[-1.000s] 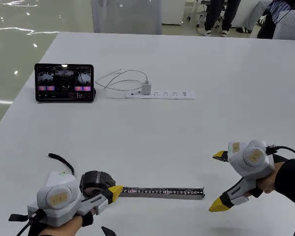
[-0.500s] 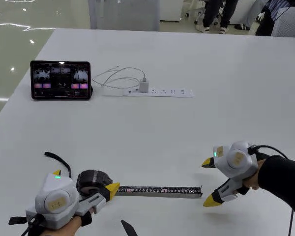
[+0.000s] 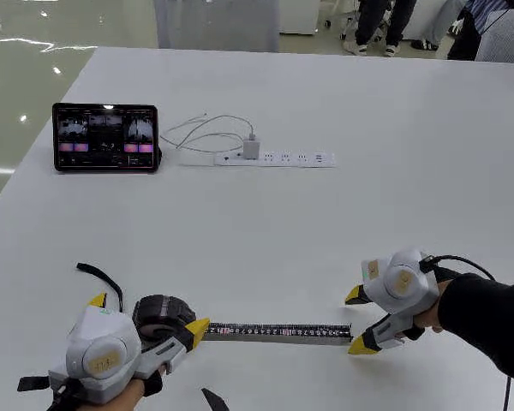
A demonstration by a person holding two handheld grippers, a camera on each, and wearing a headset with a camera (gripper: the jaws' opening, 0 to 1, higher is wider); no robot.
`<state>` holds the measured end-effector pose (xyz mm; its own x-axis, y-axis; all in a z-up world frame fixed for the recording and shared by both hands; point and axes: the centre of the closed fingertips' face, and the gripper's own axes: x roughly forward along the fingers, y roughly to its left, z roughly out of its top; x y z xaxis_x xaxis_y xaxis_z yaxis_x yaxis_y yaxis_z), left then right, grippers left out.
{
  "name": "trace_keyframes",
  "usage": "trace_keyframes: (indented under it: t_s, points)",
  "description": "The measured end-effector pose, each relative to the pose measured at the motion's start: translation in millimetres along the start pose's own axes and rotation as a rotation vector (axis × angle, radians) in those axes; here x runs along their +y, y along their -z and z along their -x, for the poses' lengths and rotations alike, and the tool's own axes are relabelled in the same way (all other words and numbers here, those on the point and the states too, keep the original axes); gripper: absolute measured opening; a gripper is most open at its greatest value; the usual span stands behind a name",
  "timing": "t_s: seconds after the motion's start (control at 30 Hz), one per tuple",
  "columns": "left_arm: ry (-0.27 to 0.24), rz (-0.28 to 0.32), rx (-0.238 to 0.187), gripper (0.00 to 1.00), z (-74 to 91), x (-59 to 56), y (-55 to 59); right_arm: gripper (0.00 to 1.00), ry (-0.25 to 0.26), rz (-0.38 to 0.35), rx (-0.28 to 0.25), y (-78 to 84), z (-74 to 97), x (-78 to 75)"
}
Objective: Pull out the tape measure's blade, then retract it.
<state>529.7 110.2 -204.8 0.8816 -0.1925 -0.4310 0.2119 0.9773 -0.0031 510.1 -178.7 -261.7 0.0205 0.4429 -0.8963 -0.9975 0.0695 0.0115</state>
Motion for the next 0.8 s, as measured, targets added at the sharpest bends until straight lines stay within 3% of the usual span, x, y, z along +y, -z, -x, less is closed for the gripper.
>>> trace_keyframes:
  t_s: [0.33,0.67,0.8]
  points:
    - [-0.003,-0.011,-0.009,0.99,-1.8,-2.6,0.7,0.29,-0.013,0.049,0.021,2.3,-5.2,5.2]
    - [-0.025,-0.001,-0.019,0.99,-0.8,1.5,-1.6,0.22,-0.005,0.043,0.016,5.5,-4.7,5.9]
    - [-0.034,0.000,-0.019,0.99,-0.8,3.2,-1.3,0.14,-0.002,0.053,0.019,6.5,-4.6,6.0]
